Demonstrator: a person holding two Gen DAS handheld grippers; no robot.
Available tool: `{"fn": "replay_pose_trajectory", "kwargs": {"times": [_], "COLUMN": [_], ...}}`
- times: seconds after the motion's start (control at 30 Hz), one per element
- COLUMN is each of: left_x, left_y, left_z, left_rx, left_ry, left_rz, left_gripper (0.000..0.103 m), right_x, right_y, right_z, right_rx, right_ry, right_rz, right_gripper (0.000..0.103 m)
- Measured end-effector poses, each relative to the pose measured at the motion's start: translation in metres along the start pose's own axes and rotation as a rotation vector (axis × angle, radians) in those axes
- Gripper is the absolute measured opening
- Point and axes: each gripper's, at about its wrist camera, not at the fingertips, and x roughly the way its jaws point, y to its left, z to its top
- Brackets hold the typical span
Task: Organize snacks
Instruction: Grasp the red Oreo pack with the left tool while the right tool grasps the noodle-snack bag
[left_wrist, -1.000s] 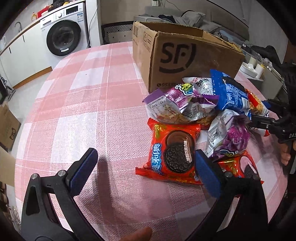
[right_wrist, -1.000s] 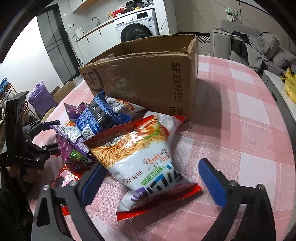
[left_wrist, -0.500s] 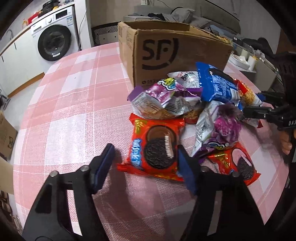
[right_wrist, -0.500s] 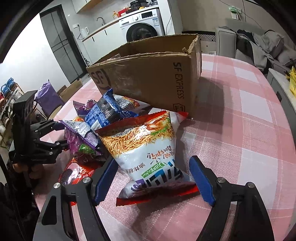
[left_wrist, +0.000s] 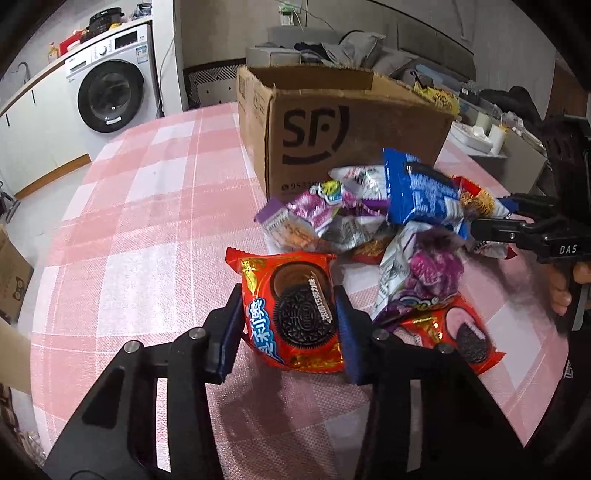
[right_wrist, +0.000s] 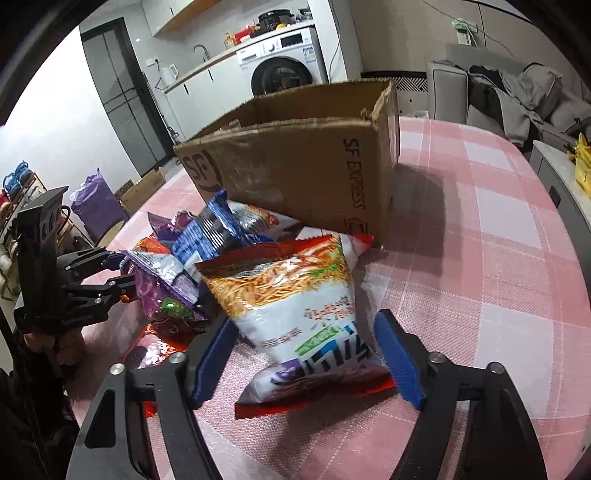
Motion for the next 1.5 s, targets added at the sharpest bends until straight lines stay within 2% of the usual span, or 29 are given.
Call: {"fn": "replay_pose_trajectory", "kwargs": {"times": [0.07,0.23,0.37,0.73,1.27,1.5], "left_x": [-0.005,-0.018,-0.026,-0.05,-0.086,-0.094], "left_y": [0.001,0.006,0.01,0.015,0.006,0.001], "left_z": [0.002,0.006,0.009,0.016,0.027,0.044], "left_rx": [-0.01,-0.034,-0.059,-0.087,-0.083,-0.076], "left_ry": [-0.016,-0.066,-0.086,-0.148,-0.223,-0.257], "left_rz": [0.004,0.022,0.033,0.121,0.127,0.11], "left_gripper": [0.042,0.042,0.042,0.042,0.042,0.042], "right_x": [-0.002,-0.008,-0.014,-0.039,-0.071,-0.079], "right_y": [0.001,0.005,0.006,0.017,0.025,0.023], "right_z": [0.0,0.0,-0.001,0.005,0.022,0.036], "right_rx": [-0.012,-0.035,-0.04,-0.042,-0.007,0.018], "right_ry": [-0.009,-0.025,-0.037,-0.117,-0.23,-0.262], "right_rz": [0.0,0.002,0.006,0.025,0.026,0.014], "right_gripper": [0.059,0.051,0.05,0.05,0.05,0.05]}}
